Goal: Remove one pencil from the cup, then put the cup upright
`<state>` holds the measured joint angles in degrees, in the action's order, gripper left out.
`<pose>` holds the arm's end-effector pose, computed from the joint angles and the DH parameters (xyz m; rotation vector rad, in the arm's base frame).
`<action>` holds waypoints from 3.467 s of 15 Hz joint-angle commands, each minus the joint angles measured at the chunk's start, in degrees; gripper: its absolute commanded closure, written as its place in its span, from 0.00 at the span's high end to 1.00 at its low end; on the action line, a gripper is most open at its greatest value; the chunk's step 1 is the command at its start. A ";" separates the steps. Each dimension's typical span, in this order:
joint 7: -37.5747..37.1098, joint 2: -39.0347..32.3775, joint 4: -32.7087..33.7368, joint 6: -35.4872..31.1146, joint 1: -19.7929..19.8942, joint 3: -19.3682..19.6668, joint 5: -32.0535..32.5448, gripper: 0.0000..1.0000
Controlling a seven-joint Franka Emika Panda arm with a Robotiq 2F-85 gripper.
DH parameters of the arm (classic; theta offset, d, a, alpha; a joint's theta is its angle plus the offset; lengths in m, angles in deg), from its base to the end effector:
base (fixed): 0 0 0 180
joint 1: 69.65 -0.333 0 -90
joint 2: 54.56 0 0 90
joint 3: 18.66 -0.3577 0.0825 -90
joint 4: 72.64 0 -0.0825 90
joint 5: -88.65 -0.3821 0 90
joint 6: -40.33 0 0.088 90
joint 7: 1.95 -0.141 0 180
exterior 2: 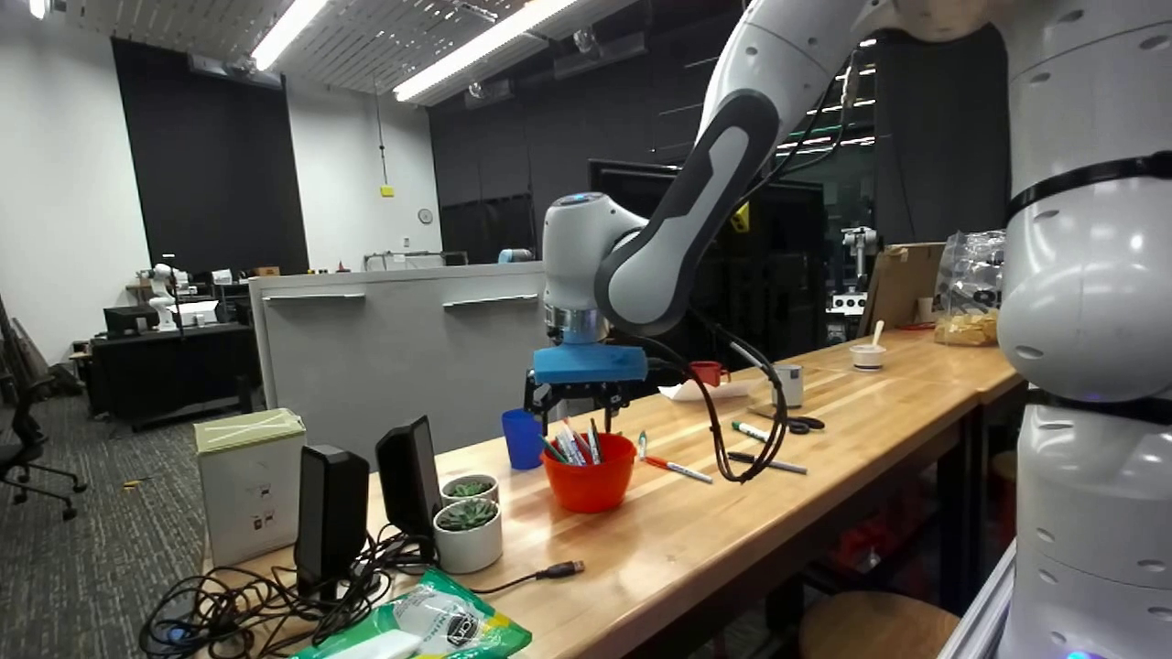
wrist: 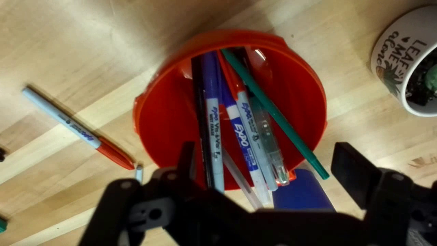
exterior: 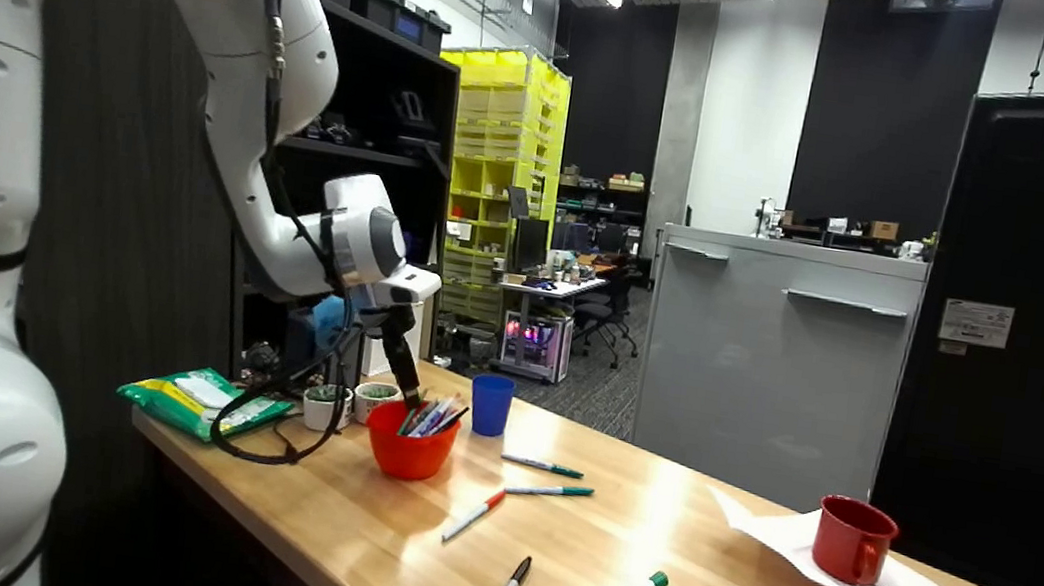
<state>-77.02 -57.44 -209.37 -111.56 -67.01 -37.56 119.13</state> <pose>0.5030 0.1525 0.3300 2.9206 -0.8777 0.5412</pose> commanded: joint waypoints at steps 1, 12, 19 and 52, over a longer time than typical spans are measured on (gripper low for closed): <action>-3.85 -6.24 5.95 0.30 -0.59 0.46 4.72 1.00; -1.39 -11.92 11.56 -1.05 -6.94 7.55 1.76 1.00; -1.40 -12.24 11.90 -1.90 -13.98 14.92 1.44 0.56; -0.04 -6.22 9.52 -1.27 -15.74 17.27 2.29 0.43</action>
<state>-77.65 -65.28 -198.18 -113.42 -82.32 -20.35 121.91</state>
